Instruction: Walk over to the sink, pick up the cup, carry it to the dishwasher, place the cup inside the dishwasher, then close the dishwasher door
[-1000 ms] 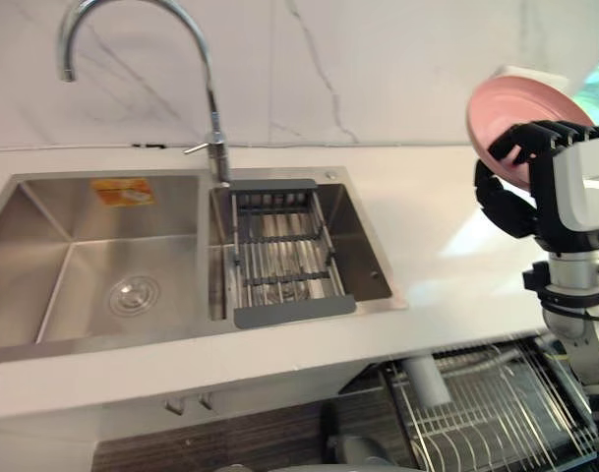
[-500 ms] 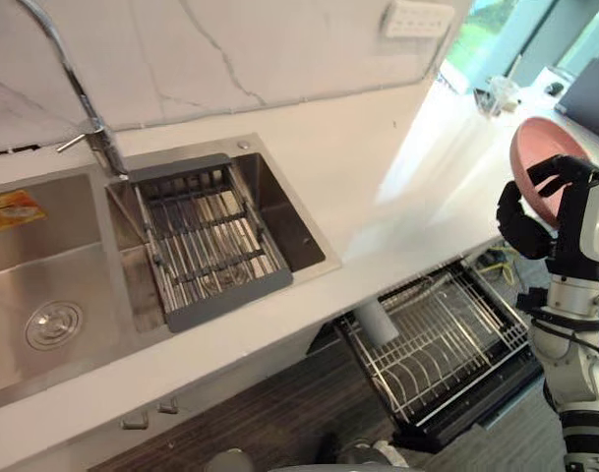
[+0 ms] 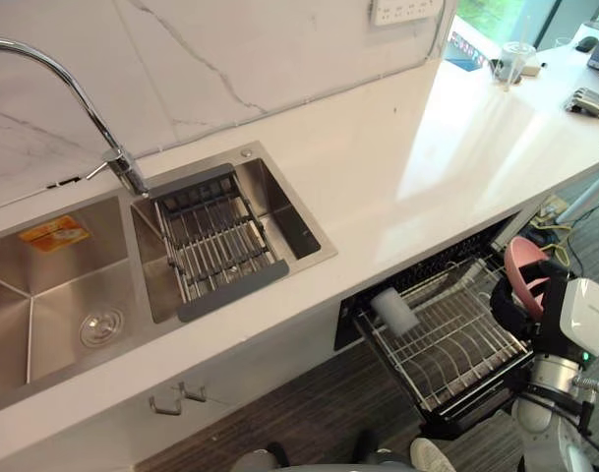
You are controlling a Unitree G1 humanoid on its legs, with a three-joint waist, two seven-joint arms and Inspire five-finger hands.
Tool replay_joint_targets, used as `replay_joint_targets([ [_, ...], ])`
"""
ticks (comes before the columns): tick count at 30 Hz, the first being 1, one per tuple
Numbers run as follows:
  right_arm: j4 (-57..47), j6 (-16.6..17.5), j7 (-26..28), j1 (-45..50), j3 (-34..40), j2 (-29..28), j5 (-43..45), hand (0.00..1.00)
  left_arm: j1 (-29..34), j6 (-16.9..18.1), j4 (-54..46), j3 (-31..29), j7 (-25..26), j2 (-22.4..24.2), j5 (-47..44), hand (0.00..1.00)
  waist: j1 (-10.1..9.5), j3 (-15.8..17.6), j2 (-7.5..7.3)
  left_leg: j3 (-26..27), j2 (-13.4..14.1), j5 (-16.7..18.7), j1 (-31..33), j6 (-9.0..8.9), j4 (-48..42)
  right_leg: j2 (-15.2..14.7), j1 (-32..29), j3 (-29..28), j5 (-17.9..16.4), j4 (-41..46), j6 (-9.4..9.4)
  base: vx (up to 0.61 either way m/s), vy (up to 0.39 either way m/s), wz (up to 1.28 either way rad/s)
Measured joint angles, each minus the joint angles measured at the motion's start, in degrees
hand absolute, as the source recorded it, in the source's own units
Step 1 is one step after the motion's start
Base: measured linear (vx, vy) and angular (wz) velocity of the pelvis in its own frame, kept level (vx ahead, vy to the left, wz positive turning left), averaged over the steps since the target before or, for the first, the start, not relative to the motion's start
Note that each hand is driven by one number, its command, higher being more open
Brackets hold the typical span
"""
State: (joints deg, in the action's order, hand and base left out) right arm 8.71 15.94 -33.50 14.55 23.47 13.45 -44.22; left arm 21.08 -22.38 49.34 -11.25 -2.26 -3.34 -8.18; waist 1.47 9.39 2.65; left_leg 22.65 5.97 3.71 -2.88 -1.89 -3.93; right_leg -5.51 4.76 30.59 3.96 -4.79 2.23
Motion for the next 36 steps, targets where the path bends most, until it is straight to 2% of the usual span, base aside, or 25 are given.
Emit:
replay_joint_targets([
  [3,3.59,-0.94,-0.10,0.05,0.09,-1.33,0.06,0.00,-0.12,0.09,0.00,0.05,-0.59,0.03,1.01,1.00,-0.02,0.32,0.22,-0.38,-0.36,-0.27,-0.70,0.03,0.85,-0.20,0.62,0.46,-0.05,0.01,0.03,-0.01,0.053,0.09],
  [10,9.96,-3.57,1.94,-1.33,-2.04,-2.27,2.59,0.00,-1.32,0.39,0.13,1.76,-0.60,0.03,1.41,1.00,-0.60,1.50,1.89,-1.84,-1.04,-1.02,-0.56,0.22,1.73,-0.91,0.52,1.71,-0.47,0.97,0.28,0.02,0.046,0.10],
  [14,15.40,-5.80,3.29,-6.40,-4.31,0.56,5.07,0.00,-2.22,0.70,0.14,2.91,-0.73,-0.13,1.32,1.00,-0.77,2.68,2.99,-2.62,-1.34,-1.19,0.23,0.30,1.66,-1.42,-0.14,2.45,-0.82,1.86,0.46,0.03,0.037,0.11],
  [18,20.46,-8.91,3.72,-11.00,-5.97,4.63,8.50,0.00,-3.32,1.59,0.10,3.22,-1.66,-0.28,-0.08,1.00,-1.94,4.60,4.69,-3.15,-1.87,-2.21,1.79,0.03,1.53,-2.22,-1.88,2.88,-0.94,2.86,0.45,0.03,0.035,0.09],
  [21,22.53,-11.35,3.72,-14.69,-6.71,7.51,10.50,0.00,-4.34,2.02,0.09,4.41,-1.85,-0.59,-1.27,1.00,-2.00,6.06,6.10,-3.48,-2.10,-2.68,3.28,-0.11,1.07,-2.73,-3.29,3.21,-0.98,3.55,0.41,0.01,0.019,0.07],
  [24,25.03,-14.93,3.60,-17.43,-7.03,9.25,11.47,0.00,-4.68,2.76,0.06,4.72,-2.06,-1.16,-2.77,1.00,-2.01,6.93,6.42,-4.06,-2.20,-2.89,4.43,-0.36,0.13,-3.12,-3.88,3.73,-1.13,3.99,0.34,0.01,0.010,0.10],
  [25,26.26,-16.63,3.03,-18.41,-7.03,9.70,11.60,1.00,-4.99,2.81,0.06,5.12,-2.08,-1.42,-3.86,1.00,-1.95,7.61,6.46,-4.38,-2.23,-2.93,4.71,-0.43,-0.21,-3.31,-3.97,3.98,-1.29,4.32,0.33,0.00,0.016,0.13],
  [31,29.16,-21.56,1.38,-20.90,-6.92,9.87,14.42,1.00,-5.60,2.22,0.23,5.13,-2.78,-1.78,-7.62,1.00,-2.16,9.31,6.80,-4.59,-2.51,-3.46,5.77,-1.23,-0.85,-4.26,-5.07,4.23,-1.70,5.77,0.33,-0.03,0.032,0.05],
  [36,27.93,-21.58,1.27,-19.81,-6.78,7.13,16.08,1.00,-5.70,2.84,1.05,4.93,-2.91,-1.69,-7.62,1.00,-1.98,9.33,6.77,-4.07,-2.49,-3.46,5.71,-1.23,-1.45,-4.38,-5.00,3.75,-1.96,5.73,0.69,-0.01,0.013,-0.05],
])
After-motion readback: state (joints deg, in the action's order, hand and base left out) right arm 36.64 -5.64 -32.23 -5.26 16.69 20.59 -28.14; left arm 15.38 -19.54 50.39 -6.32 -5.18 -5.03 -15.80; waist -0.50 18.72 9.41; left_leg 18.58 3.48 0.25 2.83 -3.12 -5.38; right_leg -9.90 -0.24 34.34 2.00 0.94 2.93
